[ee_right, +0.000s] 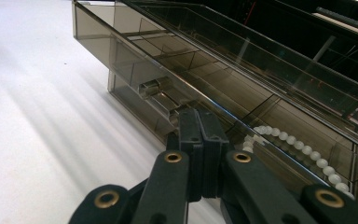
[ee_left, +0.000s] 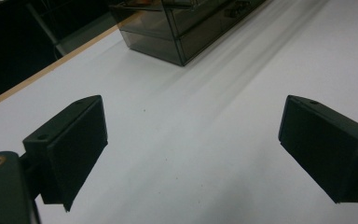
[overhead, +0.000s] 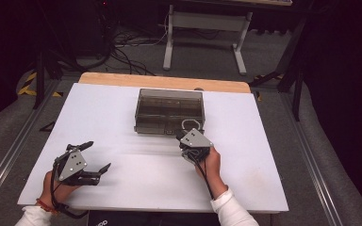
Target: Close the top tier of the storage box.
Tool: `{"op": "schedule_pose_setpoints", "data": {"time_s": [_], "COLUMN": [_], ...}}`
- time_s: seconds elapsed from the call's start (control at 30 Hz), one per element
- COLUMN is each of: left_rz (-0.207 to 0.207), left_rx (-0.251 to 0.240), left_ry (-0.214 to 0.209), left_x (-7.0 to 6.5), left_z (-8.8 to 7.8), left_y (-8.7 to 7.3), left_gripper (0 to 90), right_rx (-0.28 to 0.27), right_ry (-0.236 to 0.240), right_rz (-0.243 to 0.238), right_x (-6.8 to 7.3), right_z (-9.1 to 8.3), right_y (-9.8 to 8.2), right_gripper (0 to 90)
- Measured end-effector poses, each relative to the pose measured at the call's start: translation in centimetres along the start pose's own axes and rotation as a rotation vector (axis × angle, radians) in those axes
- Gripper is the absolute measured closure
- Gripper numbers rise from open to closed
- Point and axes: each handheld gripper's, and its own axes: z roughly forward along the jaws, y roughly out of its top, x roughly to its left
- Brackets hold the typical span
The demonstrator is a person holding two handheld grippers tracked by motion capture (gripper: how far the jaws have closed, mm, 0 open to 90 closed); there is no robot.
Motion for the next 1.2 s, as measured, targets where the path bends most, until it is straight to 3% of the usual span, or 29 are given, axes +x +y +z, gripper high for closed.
{"op": "schedule_pose_setpoints", "data": {"time_s": [1.2], "left_rz": [0.018], "left_rx": [0.004], "left_ry": [-0.004], "left_x": [-0.24], "left_z": [0.16], "left_y": [0.12], "left_gripper": [8.8], "right_rx": [0.005], "right_ry": [-0.043], "right_rz": [0.014], "right_x": [-0.49], "right_z": [0.84], "right_y": [0.30], "right_gripper": [90.0]}}
